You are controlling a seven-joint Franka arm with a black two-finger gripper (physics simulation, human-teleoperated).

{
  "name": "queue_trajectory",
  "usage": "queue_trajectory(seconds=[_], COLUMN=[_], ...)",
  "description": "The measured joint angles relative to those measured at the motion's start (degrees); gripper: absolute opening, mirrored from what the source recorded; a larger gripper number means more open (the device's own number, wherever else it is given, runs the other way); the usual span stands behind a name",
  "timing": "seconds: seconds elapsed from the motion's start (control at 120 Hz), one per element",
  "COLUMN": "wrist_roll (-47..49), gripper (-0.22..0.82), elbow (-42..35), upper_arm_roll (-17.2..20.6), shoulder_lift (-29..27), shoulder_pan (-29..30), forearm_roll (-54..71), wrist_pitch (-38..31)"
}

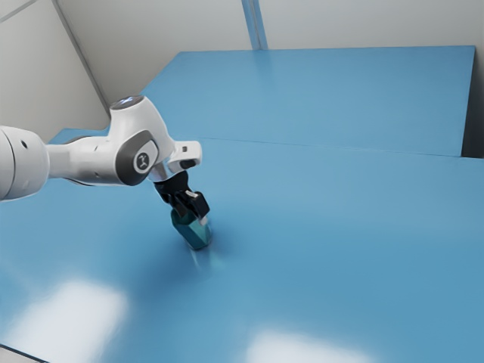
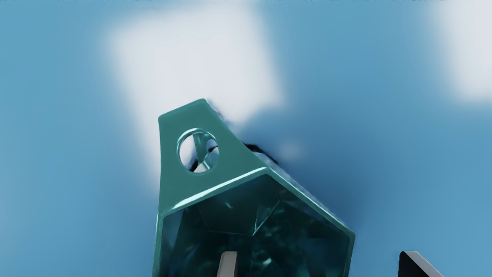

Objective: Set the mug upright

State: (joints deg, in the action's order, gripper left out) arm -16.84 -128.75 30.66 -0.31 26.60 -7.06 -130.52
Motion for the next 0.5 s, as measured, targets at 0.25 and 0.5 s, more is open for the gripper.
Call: queue_trajectory(seconds=[0.25, 0.5], wrist_roll=[0.9, 1.6], gripper=[0.56, 0.59], elbow=[2.3, 19.8], upper_arm_roll=[0.2, -0.2], shoulder_lift=[-4.6, -4.6], shoulder_pan=[2.9, 3.9], forearm_roll=[0.1, 0.1], wrist_pitch=[2.9, 16.3])
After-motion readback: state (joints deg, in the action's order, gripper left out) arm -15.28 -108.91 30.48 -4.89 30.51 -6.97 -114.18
